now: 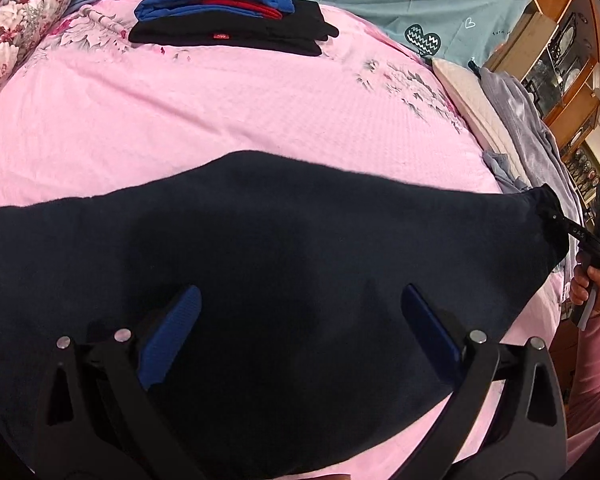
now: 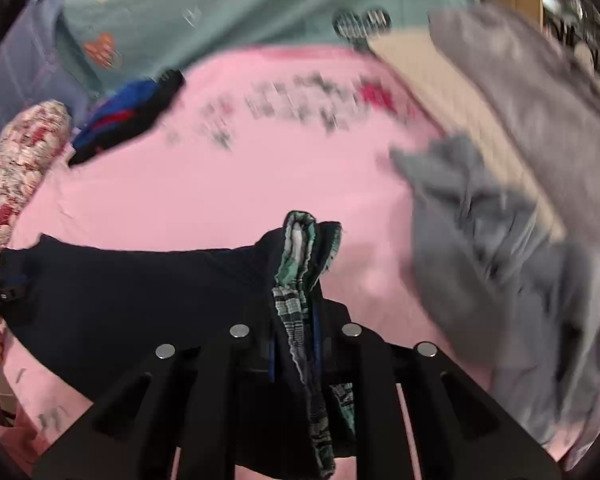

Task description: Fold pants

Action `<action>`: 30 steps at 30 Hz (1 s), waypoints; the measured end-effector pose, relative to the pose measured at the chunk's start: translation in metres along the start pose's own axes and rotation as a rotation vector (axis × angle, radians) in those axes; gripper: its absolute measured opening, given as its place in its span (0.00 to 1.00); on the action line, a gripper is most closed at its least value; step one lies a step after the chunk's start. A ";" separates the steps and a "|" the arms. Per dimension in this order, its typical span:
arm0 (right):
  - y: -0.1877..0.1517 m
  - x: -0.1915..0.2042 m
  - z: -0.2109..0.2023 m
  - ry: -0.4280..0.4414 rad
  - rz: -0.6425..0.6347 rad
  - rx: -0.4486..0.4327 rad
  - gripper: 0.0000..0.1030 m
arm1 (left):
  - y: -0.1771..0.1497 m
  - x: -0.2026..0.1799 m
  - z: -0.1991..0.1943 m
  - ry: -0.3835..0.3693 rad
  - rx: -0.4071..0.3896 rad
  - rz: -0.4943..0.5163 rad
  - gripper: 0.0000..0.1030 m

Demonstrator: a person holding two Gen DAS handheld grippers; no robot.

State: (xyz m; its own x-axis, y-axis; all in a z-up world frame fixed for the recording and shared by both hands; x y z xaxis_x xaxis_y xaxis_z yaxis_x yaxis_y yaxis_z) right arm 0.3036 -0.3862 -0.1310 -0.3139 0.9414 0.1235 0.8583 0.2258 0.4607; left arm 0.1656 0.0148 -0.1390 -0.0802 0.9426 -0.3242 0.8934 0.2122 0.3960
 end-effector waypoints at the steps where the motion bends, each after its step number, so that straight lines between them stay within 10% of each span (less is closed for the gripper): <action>1: -0.008 -0.008 0.019 -0.024 0.013 0.043 0.21 | -0.001 -0.002 0.001 0.022 -0.006 0.015 0.98; 4: -0.002 -0.031 0.002 -0.001 0.158 -0.002 0.50 | -0.003 -0.008 0.008 0.117 0.014 0.071 0.98; 7: 0.002 -0.028 -0.042 -0.072 0.211 -0.116 0.51 | -0.003 -0.012 0.005 0.146 0.013 0.106 0.98; 10: 0.002 0.034 -0.059 0.085 0.094 -0.166 0.54 | -0.001 -0.017 -0.014 0.117 -0.044 0.102 0.98; 15: -0.025 0.194 -0.010 0.349 -0.201 0.009 0.55 | -0.002 -0.068 -0.018 -0.063 -0.065 0.149 0.98; 19: -0.049 0.258 0.023 0.313 -0.358 0.097 0.56 | -0.015 -0.086 0.022 -0.078 0.068 0.131 0.98; 30: -0.051 0.078 -0.004 0.115 -0.010 0.015 0.55 | -0.051 0.044 -0.052 0.044 -0.019 0.018 0.98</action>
Point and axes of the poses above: each gripper's, at about its wrist camera, not at the fingertips, and z roughly the way its jaws point, x to its left, y to its top, the point moved 8 cm from there along z, roughly the way its jaws point, and after that the axes turned 10 degrees about x, right-handed, at the moved point
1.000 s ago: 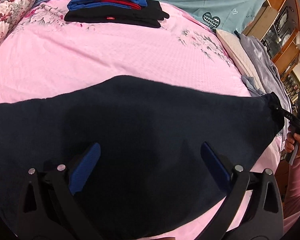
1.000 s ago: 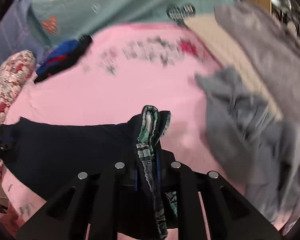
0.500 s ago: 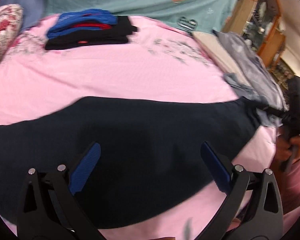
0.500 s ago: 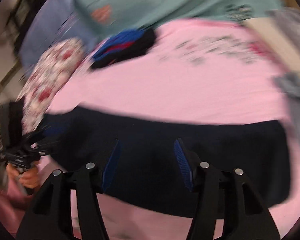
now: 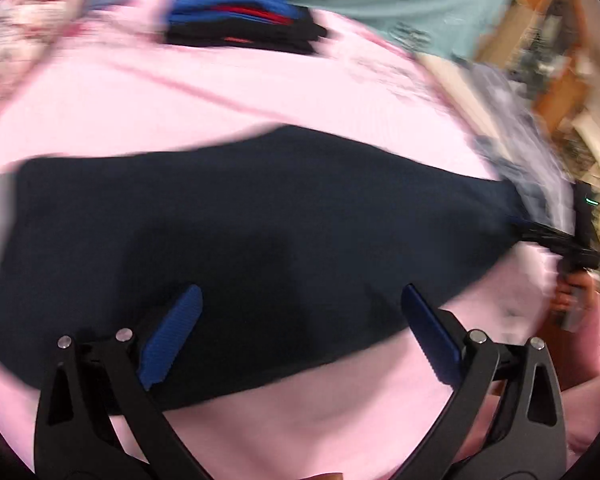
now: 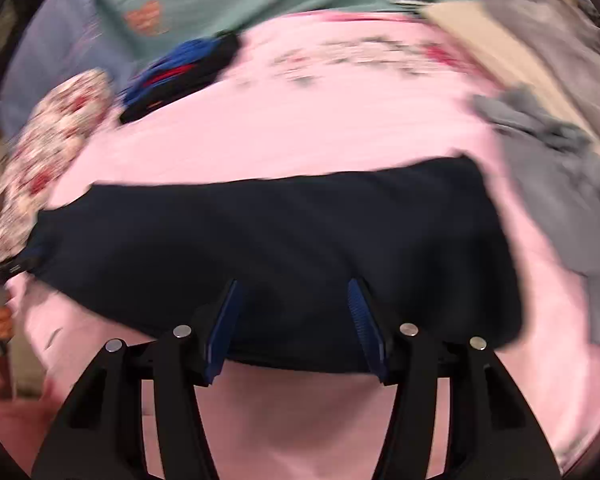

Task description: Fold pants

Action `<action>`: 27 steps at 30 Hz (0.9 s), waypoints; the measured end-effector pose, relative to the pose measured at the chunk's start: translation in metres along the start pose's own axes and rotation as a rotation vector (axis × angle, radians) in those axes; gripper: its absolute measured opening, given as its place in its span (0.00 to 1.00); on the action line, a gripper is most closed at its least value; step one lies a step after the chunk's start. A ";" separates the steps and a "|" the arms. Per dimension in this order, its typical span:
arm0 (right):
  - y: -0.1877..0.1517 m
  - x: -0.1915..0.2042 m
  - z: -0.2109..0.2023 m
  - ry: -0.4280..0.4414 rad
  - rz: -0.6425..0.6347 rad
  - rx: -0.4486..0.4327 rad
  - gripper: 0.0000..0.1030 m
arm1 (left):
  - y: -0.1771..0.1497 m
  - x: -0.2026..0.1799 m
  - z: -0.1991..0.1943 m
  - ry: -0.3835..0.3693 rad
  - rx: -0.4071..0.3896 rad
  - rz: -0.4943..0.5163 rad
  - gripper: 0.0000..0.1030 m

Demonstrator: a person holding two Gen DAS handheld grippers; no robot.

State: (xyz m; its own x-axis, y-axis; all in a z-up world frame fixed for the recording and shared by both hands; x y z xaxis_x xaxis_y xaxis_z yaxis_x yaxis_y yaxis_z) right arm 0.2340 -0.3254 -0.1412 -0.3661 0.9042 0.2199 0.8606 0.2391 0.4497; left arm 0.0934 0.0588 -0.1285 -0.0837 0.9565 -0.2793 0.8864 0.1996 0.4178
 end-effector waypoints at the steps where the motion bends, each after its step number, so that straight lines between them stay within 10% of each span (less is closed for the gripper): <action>1: 0.000 -0.004 0.000 0.020 0.027 -0.007 0.55 | -0.002 0.011 -0.008 0.005 -0.013 -0.017 0.98; 9: 0.047 0.072 0.018 0.193 -0.101 -0.028 0.58 | 0.037 0.062 -0.045 0.139 -0.161 -0.090 0.98; 15: 0.061 0.050 0.046 0.298 -0.083 0.071 0.52 | 0.046 0.110 -0.009 0.110 -0.084 -0.203 0.98; 22: 0.055 -0.065 0.006 0.117 0.211 -0.054 0.48 | 0.040 0.104 -0.023 0.158 -0.087 -0.212 0.98; 27: 0.033 -0.008 -0.022 0.153 0.088 -0.116 0.55 | 0.056 0.023 -0.042 0.179 -0.162 -0.027 0.98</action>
Point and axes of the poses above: each gripper's, at about its wrist camera, not at the fingertips, and z roughly the way its jaws point, x to its left, y to its top, the point moved 8 cm from there along z, roughly the way its jaws point, and after that the axes turned 10 degrees about x, right-handed, at the moved point
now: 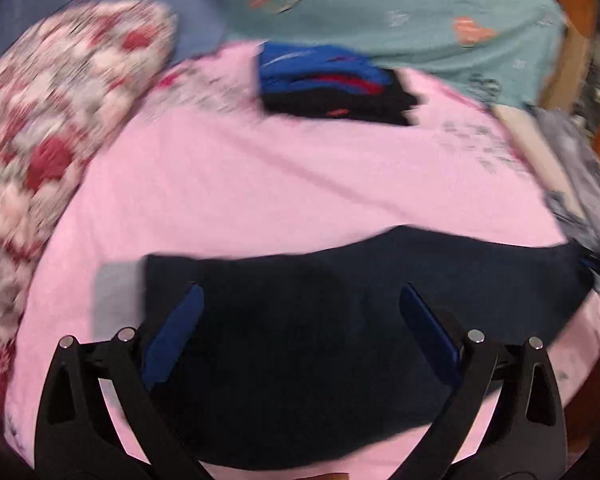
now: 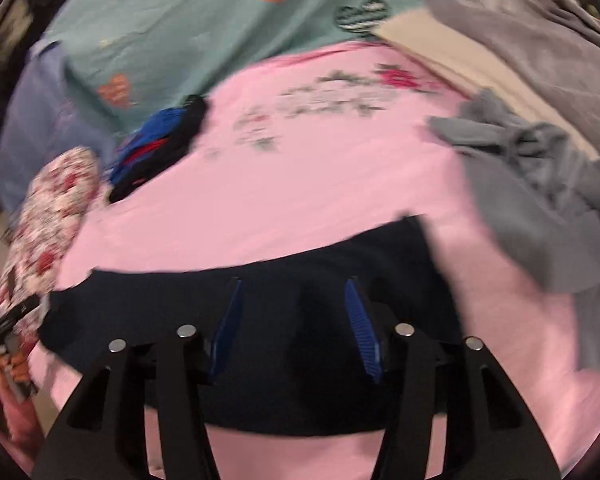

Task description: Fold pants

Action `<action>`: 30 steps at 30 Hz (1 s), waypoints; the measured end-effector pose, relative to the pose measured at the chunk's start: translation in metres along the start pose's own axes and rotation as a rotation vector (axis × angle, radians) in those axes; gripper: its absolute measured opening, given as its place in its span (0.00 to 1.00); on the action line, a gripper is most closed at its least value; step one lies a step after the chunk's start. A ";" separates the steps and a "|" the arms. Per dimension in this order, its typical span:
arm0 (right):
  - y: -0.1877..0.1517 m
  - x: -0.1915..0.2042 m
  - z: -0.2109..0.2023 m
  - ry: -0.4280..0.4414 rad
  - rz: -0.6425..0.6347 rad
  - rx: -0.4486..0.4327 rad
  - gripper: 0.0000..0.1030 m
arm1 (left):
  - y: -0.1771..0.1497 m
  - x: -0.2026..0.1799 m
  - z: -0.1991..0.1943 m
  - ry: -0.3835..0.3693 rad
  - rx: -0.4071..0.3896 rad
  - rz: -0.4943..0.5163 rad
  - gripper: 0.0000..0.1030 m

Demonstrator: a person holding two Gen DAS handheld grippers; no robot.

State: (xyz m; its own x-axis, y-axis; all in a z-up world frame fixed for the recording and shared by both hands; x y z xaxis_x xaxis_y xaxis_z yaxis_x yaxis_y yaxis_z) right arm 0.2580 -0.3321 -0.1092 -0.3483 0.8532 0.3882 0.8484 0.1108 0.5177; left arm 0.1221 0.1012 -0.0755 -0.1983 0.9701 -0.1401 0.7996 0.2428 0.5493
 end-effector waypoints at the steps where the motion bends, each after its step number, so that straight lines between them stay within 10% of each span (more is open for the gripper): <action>1: -0.009 0.020 0.003 0.038 -0.043 0.019 0.55 | 0.001 -0.026 -0.004 -0.055 -0.016 0.045 0.98; 6: -0.038 0.022 0.023 -0.048 -0.107 0.109 0.55 | -0.025 -0.117 0.030 -0.202 0.107 0.188 0.98; 10: -0.040 -0.028 -0.009 -0.080 0.031 0.038 0.54 | -0.057 -0.118 0.069 -0.056 0.234 0.239 0.98; 18: -0.046 -0.072 -0.073 -0.140 0.317 -0.168 0.55 | -0.045 -0.075 0.060 0.060 0.216 0.099 0.98; 24: -0.060 -0.101 -0.083 0.012 0.583 -0.188 0.59 | -0.035 -0.119 0.048 -0.213 0.152 0.055 0.98; 30: -0.068 -0.102 -0.072 0.035 0.648 -0.133 0.59 | -0.043 -0.163 0.068 -0.308 0.189 0.087 0.98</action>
Point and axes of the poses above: each gripper's, at about its wrist camera, not at the fingertips, and z roughly the way its jaws point, x to its left, y to its top, the point moved 8 cm from there along z, roughly the way its jaws point, and after that the axes turned 10 degrees about x, right-handed, at the moved point
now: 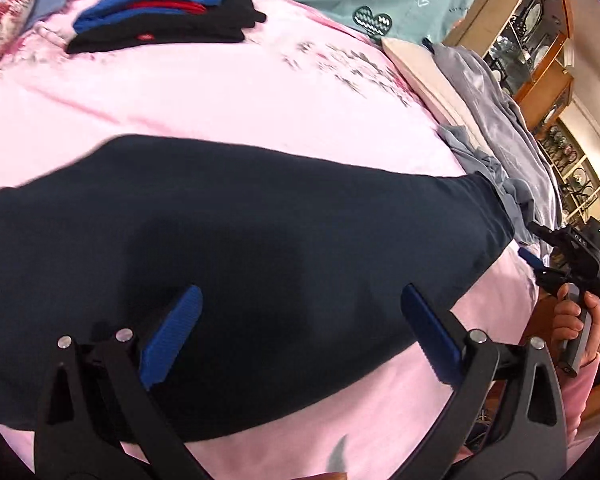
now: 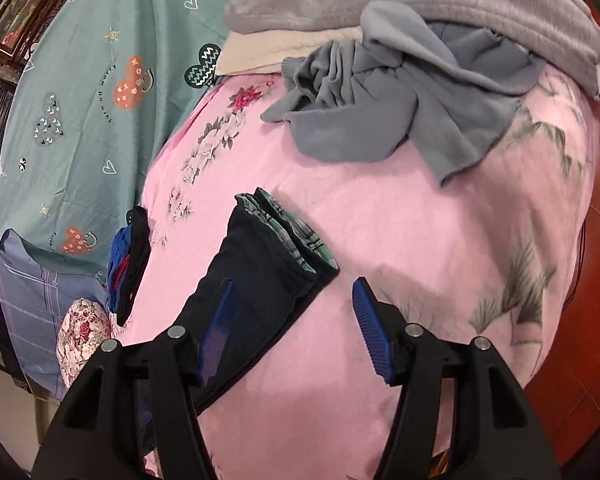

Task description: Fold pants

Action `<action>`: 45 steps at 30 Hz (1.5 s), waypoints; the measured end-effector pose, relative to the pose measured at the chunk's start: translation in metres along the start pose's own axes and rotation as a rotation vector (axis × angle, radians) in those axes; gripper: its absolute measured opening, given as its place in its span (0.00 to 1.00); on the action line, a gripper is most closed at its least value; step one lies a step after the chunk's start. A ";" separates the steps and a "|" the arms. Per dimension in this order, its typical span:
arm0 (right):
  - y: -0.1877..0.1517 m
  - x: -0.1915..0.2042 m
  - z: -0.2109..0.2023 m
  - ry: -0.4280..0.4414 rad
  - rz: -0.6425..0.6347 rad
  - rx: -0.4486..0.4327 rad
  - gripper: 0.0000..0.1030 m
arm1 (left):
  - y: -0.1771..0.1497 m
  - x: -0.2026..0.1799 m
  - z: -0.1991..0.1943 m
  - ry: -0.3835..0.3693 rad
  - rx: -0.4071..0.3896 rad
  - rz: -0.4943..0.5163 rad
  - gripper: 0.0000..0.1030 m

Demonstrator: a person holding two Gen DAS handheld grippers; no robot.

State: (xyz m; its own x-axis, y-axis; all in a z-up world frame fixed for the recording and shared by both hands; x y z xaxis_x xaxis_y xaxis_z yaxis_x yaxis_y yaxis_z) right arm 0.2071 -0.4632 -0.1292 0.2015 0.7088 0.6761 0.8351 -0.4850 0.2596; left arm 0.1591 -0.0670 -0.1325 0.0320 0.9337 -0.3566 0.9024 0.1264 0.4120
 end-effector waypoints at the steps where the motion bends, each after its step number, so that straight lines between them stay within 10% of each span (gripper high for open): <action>1: -0.001 0.003 0.003 -0.003 -0.005 0.007 0.59 | 0.003 0.000 0.002 0.017 -0.008 0.004 0.98; 20: 0.004 0.013 0.028 -0.130 -0.025 -0.042 0.58 | -0.004 -0.007 0.008 0.098 -0.019 0.075 0.98; 25: 0.003 0.011 0.030 -0.230 -0.069 -0.079 0.32 | -0.003 -0.006 0.007 0.084 -0.026 0.064 0.98; 31: -0.001 0.027 0.028 -0.150 -0.098 -0.117 0.15 | -0.003 -0.007 0.007 0.088 -0.028 0.066 0.98; 37: -0.029 0.133 0.014 -0.009 -0.408 -0.184 0.14 | 0.002 0.009 -0.008 0.003 -0.040 0.012 0.98; 45: -0.129 0.242 0.081 0.078 -0.819 -0.020 0.14 | 0.005 0.097 -0.060 0.117 -0.220 -0.195 0.98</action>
State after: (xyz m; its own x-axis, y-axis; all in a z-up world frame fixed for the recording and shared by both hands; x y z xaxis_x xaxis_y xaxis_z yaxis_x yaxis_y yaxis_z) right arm 0.1895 -0.1877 -0.0546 -0.5048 0.8046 0.3126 0.6921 0.1609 0.7036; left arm 0.1414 0.0444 -0.1150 -0.1939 0.9154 -0.3529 0.7714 0.3645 0.5216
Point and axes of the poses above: each gripper's, at about its wrist camera, not at the fingertips, and z roughly the way its jaws point, x to its left, y to its top, the point moved 8 cm from there along z, roughly the way its jaws point, and after that the axes turned 10 degrees about x, right-handed, at the moved point
